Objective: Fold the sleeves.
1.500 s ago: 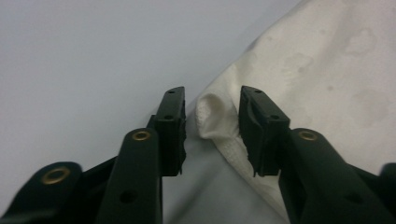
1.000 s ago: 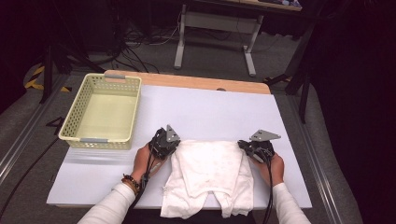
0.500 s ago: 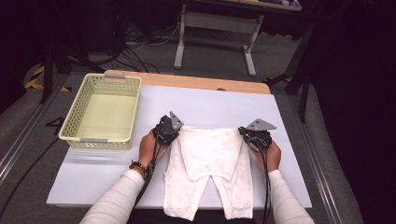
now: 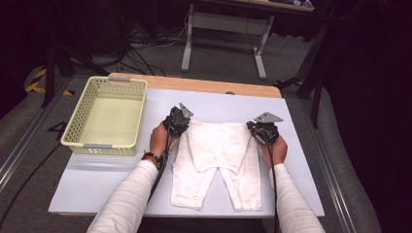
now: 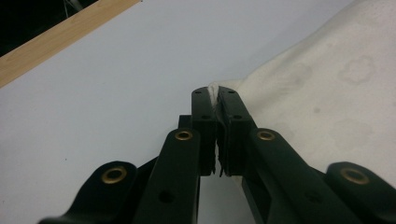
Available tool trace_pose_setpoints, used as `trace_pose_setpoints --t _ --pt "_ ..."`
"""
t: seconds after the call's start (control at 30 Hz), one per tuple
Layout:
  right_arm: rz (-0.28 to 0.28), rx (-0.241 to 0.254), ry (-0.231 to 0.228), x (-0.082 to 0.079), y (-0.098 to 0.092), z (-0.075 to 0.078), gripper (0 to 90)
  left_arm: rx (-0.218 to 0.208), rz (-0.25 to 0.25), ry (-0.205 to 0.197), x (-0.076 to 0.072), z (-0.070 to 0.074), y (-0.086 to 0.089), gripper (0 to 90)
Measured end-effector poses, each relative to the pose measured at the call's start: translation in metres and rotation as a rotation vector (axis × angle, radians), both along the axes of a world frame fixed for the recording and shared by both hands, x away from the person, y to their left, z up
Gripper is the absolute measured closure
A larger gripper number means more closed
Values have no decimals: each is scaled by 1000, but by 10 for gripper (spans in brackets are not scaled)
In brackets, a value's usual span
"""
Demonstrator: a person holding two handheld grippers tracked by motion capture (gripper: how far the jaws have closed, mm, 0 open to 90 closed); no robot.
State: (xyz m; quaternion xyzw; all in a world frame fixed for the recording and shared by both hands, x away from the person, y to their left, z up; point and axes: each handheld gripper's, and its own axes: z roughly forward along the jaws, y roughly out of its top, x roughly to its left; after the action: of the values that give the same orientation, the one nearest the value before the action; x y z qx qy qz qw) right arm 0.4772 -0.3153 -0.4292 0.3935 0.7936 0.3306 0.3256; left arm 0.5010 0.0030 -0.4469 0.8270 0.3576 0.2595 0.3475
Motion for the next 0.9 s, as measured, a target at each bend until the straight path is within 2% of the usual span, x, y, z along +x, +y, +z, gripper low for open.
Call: trace_pose_setpoints --t 0.1,0.17,0.3,0.37,0.5,0.53,0.67,0.7,0.77,0.9 --pt "-1 -2 6 -1 1 -1 847 -5 7 -7 -1 1 0 826" --pt "-7 -1 4 -2 0 0 767 -14 11 -12 -4 3 0 809" --pt "-17 14 -29 -12 -6 7 715 -17 9 -46 -13 12 -1 707" --pt "-17 15 -52 -19 -9 10 687 -33 -7 -57 -20 16 -1 695" --pt "1 38 -71 -34 -15 15 673 -37 -46 -88 -36 23 0 648" --pt "16 59 -72 -40 -16 16 675 -34 -57 -102 -40 23 1 647" --pt "69 81 -76 -57 -15 17 671 -46 -108 -108 -58 24 3 616" --pt "85 88 -78 -62 -15 17 672 -46 -110 -121 -63 23 4 615" --pt "117 90 -69 -69 -13 17 663 -56 -151 -136 -72 21 6 592" --pt "174 104 -49 -83 -9 15 648 -44 -210 -122 -87 17 7 525"
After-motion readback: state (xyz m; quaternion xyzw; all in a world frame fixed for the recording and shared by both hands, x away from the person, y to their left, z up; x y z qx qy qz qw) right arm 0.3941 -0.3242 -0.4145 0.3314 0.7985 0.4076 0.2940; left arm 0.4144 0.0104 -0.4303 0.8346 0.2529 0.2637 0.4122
